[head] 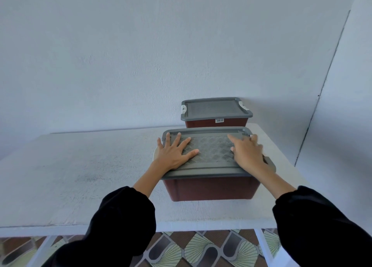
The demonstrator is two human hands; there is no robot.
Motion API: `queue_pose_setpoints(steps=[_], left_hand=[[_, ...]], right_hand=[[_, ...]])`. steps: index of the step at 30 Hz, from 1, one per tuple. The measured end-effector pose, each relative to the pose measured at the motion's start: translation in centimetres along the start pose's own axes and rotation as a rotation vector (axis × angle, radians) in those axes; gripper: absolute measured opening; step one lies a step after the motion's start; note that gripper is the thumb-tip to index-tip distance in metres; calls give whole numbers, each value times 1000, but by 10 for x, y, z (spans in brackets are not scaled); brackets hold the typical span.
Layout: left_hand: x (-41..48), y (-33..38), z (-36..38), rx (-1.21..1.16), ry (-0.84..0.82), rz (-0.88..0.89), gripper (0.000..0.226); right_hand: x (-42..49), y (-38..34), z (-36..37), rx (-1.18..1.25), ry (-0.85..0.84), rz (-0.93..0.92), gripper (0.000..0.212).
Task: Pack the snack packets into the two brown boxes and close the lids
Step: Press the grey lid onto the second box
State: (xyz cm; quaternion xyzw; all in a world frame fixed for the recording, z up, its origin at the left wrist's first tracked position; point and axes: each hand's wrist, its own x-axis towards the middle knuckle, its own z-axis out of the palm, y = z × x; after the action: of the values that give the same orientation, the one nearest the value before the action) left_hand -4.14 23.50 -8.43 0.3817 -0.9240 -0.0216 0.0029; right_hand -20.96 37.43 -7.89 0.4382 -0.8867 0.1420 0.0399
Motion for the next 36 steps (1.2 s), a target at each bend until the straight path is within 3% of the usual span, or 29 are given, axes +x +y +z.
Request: queue_pose_setpoints(steps=[3,12,17,26,30,34,36], left_hand=[[0,0,0,11,3,-3,69],[-2,1,0,25,-6,-11,70],[-2,0,0,30,-4,-12,70],[-3,0,1,-46,53,-20,71],[-8,-3,-2,-111,224,-174,73],[-15,-5,-7,-387,199,-331,72],[-17,-4,-6,-386,157,-343,71]], right_hand=[[-1,-21,9,-47,-37,-60,56],[6,-12,6,-93,-22,-28,48],[14,0,5,-14,-127,67,63],[12,6,3,-12,-218,-16,59],[10,6,3,-10,-198,-16,58],[10,6,4,-8,-179,-20,58],[9,7,5,-10,-175,-23,58]])
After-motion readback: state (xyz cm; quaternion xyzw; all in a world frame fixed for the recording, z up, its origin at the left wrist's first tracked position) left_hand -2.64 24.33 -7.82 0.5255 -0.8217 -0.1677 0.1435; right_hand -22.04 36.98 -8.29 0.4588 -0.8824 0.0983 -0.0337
